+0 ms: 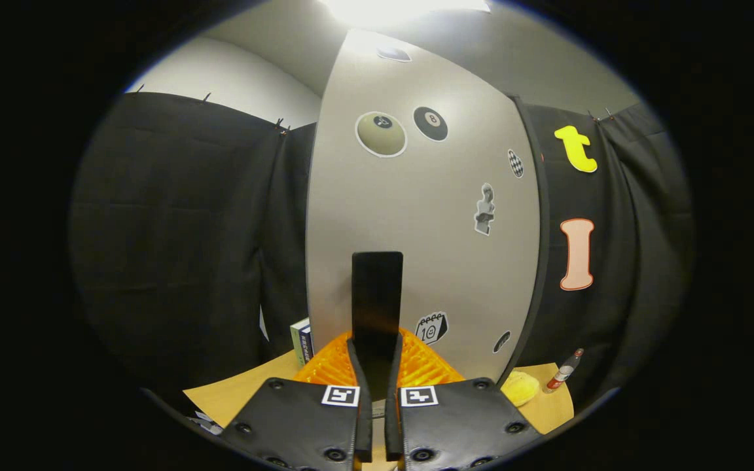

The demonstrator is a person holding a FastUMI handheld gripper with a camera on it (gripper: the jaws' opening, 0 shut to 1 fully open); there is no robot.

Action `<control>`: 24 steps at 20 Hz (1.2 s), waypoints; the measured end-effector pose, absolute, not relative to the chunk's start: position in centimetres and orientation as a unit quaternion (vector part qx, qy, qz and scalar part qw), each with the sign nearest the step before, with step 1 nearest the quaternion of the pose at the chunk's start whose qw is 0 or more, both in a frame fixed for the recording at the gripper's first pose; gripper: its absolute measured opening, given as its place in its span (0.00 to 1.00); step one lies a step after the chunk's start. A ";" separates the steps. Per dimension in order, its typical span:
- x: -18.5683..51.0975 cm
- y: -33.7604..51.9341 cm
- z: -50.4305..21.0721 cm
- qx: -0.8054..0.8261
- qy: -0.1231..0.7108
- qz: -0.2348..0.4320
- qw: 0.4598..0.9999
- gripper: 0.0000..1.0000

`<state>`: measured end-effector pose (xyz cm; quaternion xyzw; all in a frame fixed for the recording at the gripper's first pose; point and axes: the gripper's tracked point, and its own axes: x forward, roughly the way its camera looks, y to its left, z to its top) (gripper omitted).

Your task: Open the shoe cabinet door, grab the shoes and put them into the shoe cabinet, then close the shoe cabinet door.

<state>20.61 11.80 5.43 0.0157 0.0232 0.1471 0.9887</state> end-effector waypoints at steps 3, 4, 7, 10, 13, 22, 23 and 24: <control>19.9 11.4 5.5 0.015 0.021 0.162 0.986 0.09; 19.7 11.0 5.5 0.009 0.023 0.161 0.987 0.09; 19.5 10.2 5.4 0.009 0.024 0.160 0.987 0.08; 19.2 9.4 5.3 0.006 0.026 0.157 0.987 0.09; 19.0 8.8 5.3 0.011 0.024 0.148 0.989 0.08; 19.1 6.0 5.3 0.007 0.022 0.109 0.994 0.07; 19.1 5.7 5.2 0.008 0.023 0.104 0.994 0.07; 18.9 5.4 5.3 0.010 0.024 0.097 0.995 0.07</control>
